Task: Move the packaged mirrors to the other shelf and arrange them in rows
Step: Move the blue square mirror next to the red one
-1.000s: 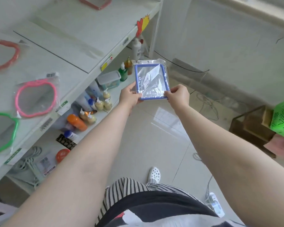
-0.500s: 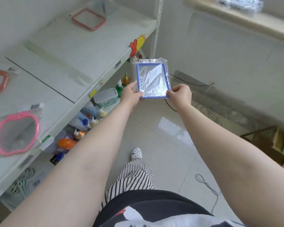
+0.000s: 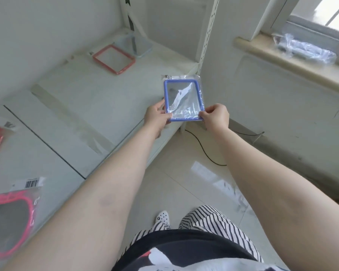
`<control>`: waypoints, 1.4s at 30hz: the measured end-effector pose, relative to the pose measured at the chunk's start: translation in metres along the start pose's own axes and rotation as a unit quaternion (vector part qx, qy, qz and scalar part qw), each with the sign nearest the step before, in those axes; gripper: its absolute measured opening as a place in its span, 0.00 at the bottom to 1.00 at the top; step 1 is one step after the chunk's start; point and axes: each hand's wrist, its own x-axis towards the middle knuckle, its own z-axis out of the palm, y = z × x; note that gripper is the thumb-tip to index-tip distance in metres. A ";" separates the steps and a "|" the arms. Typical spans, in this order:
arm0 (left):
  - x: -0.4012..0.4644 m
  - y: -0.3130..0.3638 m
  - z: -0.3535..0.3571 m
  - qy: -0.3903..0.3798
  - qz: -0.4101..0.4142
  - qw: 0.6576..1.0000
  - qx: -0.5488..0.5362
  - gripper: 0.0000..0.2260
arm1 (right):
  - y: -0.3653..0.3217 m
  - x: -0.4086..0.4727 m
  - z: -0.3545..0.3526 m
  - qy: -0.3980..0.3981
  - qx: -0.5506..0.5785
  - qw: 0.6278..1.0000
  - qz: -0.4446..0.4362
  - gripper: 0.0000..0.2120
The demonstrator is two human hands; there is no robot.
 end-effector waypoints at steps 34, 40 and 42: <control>0.116 -0.023 -0.117 0.521 -0.128 0.844 -0.027 0.21 | -0.166 0.132 0.226 -0.443 -0.136 0.853 -0.241 0.04; 0.145 -0.021 -0.142 0.519 -0.132 0.834 0.135 0.16 | -0.190 0.140 0.255 -0.443 -0.182 0.838 -0.260 0.09; 0.151 -0.025 -0.142 0.516 -0.130 0.823 0.196 0.15 | -0.198 0.142 0.260 -0.419 -0.226 0.833 -0.281 0.11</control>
